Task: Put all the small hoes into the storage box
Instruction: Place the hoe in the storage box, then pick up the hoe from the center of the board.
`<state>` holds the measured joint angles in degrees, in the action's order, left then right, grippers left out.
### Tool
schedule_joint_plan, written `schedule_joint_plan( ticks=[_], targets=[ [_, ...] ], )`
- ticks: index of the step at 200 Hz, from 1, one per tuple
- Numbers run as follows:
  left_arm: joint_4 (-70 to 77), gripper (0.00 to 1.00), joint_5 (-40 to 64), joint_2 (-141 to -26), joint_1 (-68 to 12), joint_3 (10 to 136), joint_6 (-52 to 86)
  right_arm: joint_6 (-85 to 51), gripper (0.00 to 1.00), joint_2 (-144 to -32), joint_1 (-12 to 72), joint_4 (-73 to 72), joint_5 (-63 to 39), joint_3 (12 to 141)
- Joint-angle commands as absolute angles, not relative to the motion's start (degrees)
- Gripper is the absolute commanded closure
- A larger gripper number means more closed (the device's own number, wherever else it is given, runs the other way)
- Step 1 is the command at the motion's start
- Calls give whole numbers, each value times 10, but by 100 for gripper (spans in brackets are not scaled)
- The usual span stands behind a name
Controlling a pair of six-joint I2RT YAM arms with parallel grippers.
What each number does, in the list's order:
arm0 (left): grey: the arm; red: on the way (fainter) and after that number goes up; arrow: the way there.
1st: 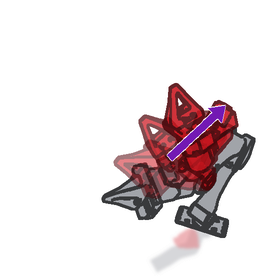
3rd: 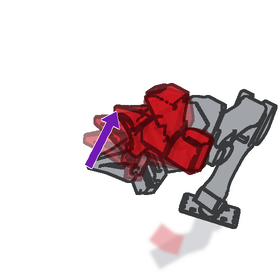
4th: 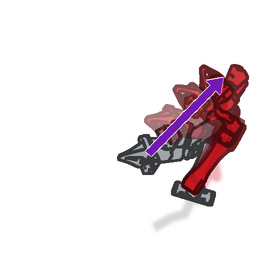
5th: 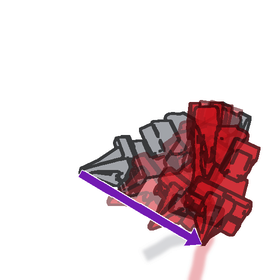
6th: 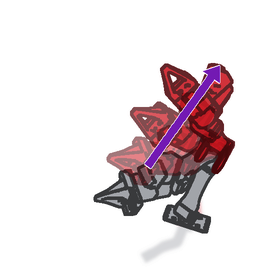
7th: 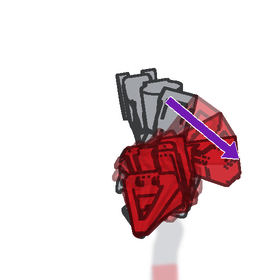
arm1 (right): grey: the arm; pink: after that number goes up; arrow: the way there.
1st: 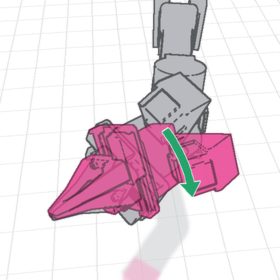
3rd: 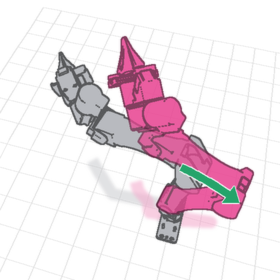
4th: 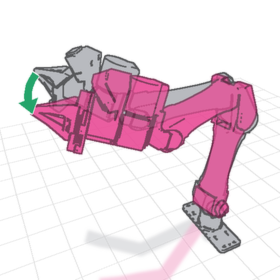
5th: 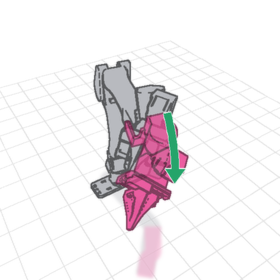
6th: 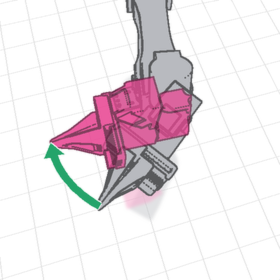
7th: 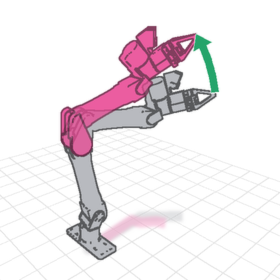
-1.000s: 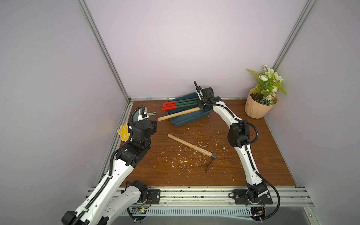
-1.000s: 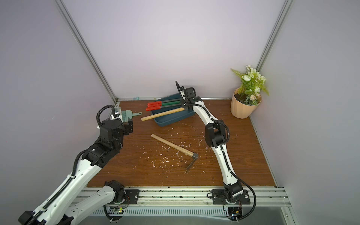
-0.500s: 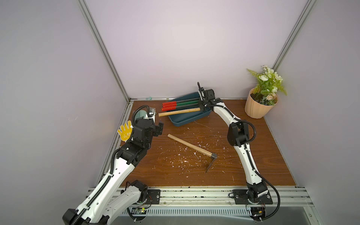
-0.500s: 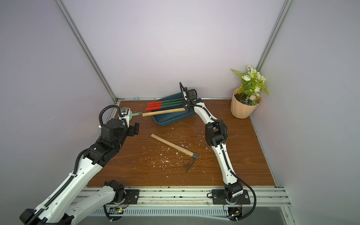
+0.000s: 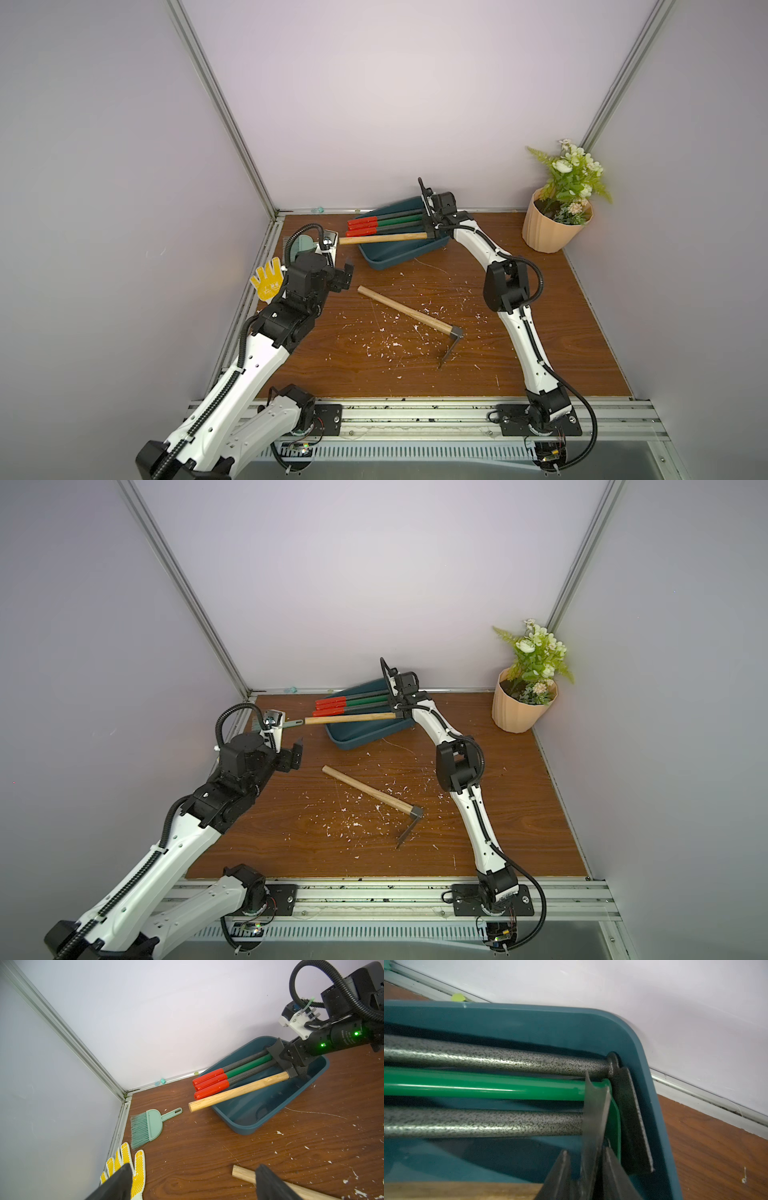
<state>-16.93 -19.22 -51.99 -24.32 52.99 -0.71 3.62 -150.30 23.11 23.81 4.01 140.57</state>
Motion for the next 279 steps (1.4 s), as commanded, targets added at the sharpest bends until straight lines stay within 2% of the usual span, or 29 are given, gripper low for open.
schedule_joint_plan(
  ticks=[1, 51, 87, 131, 175, 198, 238, 279],
  targets=[
    [-164, 7, -189, -517, -236, 534, -3, 42, 68, -1442, 227, 234, 41, 1376],
    [-152, 7, -184, -523, -236, 524, 16, 59, 68, -1303, 251, 187, 57, 1247],
    [-146, 6, -182, -556, -236, 523, 55, 59, 68, -1161, 283, 149, 69, 1077],
    [-130, 7, -159, -611, -236, 526, 97, -12, 68, -992, 321, 127, 83, 836],
    [-97, 7, -143, -645, -236, 522, 124, -68, 69, -890, 359, 131, 68, 692],
    [-85, 7, -149, -642, -236, 512, 126, -94, 69, -842, 372, 184, 58, 652],
    [-61, 7, -173, -655, -252, 502, 118, -277, 74, -791, 402, 371, 75, 627],
    [-37, 7, -218, -692, -286, 499, 119, -481, 73, -707, 473, 411, 11, 530]
  ],
)
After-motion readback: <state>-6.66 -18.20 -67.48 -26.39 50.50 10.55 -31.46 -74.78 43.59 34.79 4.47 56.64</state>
